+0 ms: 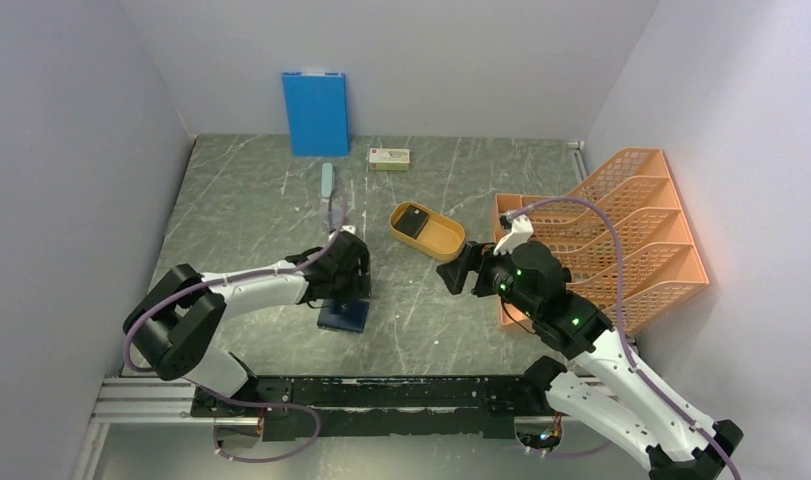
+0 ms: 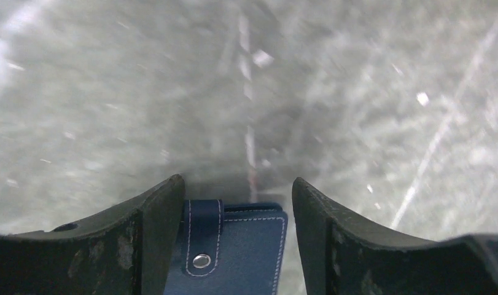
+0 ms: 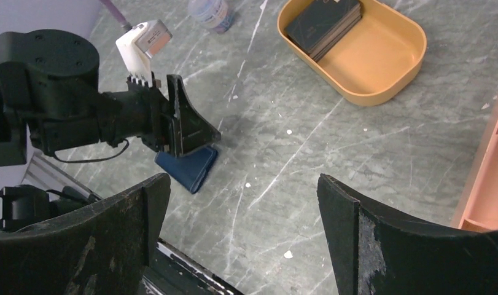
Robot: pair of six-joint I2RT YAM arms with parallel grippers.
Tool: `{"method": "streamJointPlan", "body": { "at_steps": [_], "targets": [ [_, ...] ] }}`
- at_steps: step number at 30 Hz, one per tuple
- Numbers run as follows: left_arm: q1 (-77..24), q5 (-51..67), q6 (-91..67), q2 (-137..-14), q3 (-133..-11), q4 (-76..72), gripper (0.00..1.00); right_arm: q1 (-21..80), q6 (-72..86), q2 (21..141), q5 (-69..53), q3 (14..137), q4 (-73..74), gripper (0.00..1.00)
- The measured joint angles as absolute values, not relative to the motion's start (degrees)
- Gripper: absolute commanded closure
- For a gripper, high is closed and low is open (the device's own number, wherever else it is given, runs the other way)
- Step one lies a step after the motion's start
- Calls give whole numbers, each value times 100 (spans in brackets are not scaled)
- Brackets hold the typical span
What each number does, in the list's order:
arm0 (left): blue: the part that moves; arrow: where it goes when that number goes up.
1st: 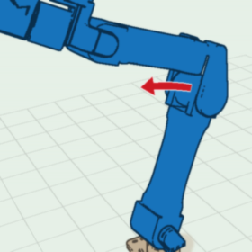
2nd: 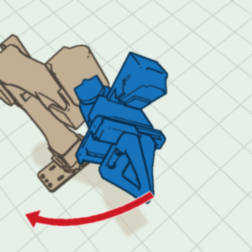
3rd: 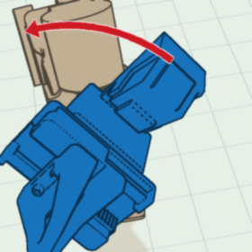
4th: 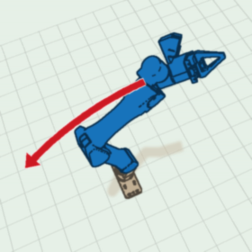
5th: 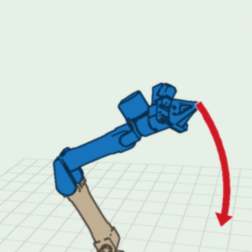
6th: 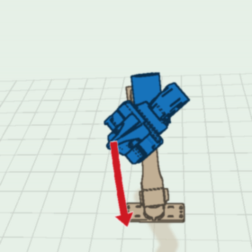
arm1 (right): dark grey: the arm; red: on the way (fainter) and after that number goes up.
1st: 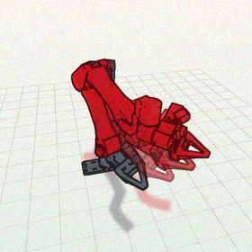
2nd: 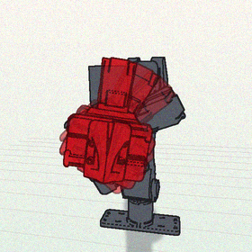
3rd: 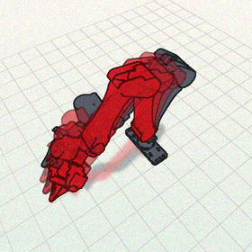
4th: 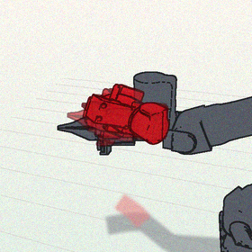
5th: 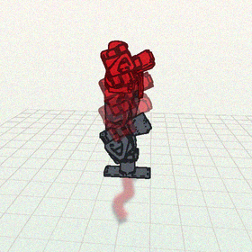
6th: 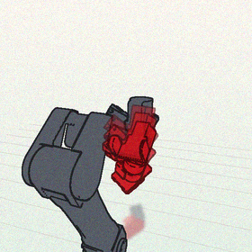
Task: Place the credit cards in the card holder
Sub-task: Move the card holder to the center of the board.
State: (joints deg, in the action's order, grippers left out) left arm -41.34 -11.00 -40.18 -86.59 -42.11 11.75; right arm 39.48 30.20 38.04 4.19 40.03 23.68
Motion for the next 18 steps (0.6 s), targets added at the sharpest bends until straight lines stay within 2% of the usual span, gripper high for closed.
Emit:
{"method": "streamJointPlan", "body": {
  "at_steps": [5,8,14,18],
  "targets": [
    [-4484,-1007,-4167,-8420,-4322,1603,18,3948,3013,3826,355,4014,2552,7],
    [-4471,-1173,-4296,-7675,-4333,2069,16,3951,2974,3931,250,4047,2585,9],
    [-4473,-1428,-4866,-5566,-4154,2709,21,3992,2976,4401,-185,4047,2357,14],
    [-4475,-1319,-5516,-4609,-3240,2845,26,4313,3083,4875,-283,4001,1883,16]
  ]
}}
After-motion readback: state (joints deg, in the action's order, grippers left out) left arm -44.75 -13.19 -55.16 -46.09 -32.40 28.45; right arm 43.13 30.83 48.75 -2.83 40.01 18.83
